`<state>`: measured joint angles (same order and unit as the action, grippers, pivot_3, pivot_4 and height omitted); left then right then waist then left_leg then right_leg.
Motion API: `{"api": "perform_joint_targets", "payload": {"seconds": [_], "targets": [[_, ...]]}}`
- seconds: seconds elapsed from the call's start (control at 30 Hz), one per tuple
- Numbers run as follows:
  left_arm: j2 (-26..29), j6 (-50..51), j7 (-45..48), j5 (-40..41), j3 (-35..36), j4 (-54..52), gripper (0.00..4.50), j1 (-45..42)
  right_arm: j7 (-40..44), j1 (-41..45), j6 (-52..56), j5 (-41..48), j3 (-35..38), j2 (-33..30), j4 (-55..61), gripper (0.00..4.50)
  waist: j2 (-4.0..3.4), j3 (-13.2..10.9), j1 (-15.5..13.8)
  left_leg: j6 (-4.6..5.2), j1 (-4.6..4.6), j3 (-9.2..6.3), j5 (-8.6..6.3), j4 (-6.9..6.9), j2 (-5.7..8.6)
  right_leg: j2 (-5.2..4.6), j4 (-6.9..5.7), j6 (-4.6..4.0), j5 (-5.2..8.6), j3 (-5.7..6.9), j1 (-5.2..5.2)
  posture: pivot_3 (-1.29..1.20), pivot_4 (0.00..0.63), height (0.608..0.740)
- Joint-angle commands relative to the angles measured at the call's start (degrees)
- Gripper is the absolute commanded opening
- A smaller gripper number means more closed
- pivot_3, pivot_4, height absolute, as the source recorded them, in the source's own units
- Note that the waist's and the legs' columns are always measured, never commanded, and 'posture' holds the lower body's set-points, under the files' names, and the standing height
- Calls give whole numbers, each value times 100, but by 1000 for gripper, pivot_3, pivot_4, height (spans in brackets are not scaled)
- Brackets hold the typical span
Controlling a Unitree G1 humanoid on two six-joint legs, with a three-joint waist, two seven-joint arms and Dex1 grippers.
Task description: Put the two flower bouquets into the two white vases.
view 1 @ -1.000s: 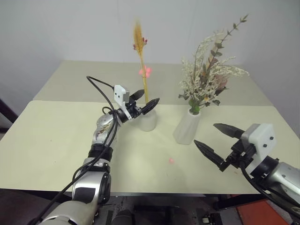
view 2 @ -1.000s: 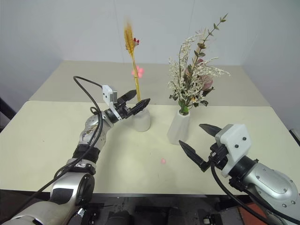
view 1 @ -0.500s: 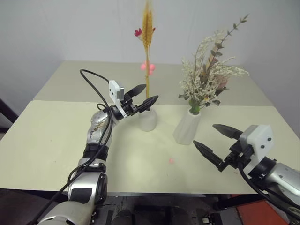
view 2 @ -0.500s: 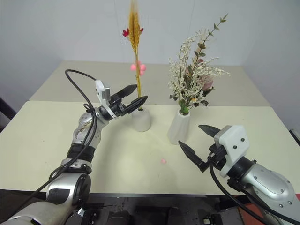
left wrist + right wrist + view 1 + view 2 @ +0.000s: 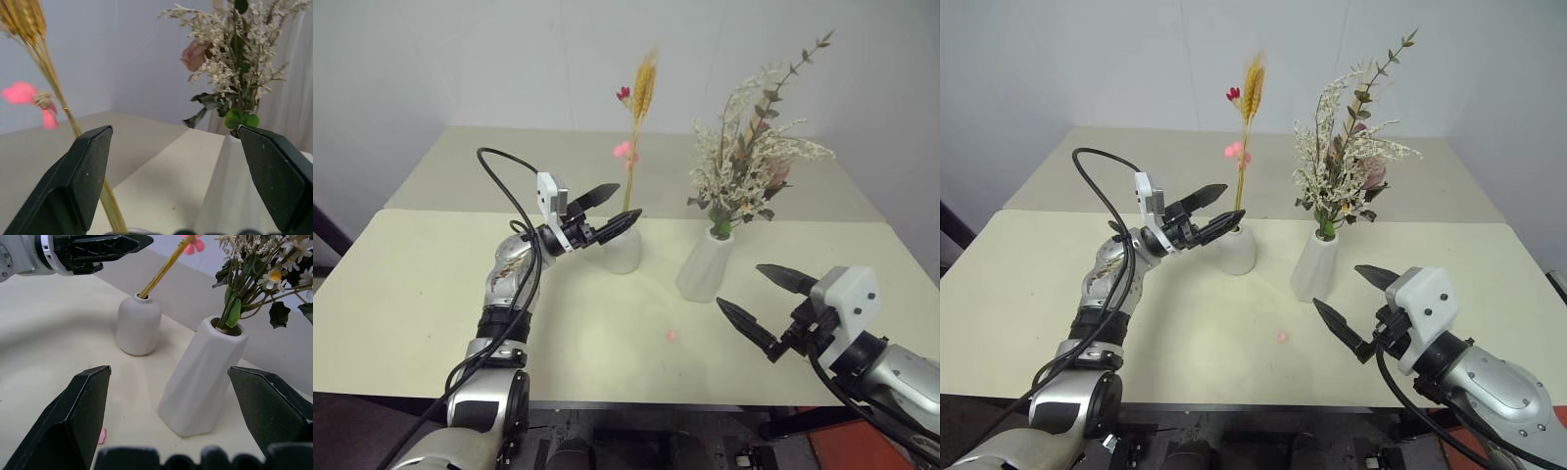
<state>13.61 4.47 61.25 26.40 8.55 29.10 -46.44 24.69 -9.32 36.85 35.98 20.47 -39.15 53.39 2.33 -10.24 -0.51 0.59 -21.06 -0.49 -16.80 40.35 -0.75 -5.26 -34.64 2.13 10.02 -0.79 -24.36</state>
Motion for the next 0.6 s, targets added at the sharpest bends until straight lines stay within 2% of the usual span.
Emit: {"api": "perform_joint_targets", "payload": {"seconds": [0.03, 0.23, 0.6], "targets": [[182, -7, -253, 148, 276, -75, 4459, -224, -19, -3, -171, -46, 34, 50, 107, 4500, 0, 0, 11, 0, 0, 0, 0, 0, 0, 0, 1, 0, 0, 0, 0, 0, 150, 740], [435, 306, -490, -43, 246, 973, 4459, -839, -1, -4, -181, -90, -5, 76, 90, 4500, 0, 0, 9, 1, 4, 0, 0, 0, 1, 0, -4, 1, 0, 0, 2, 0, 150, 740], [112, 268, -343, -629, -58, 2681, 4459, -1826, -46, -21, -151, -167, -52, 93, 99, 4500, 0, 0, -9, 3, -4, -3, -1, 0, 3, -1, 7, 1, 1, 6, 2, 0, 150, 740]]}}
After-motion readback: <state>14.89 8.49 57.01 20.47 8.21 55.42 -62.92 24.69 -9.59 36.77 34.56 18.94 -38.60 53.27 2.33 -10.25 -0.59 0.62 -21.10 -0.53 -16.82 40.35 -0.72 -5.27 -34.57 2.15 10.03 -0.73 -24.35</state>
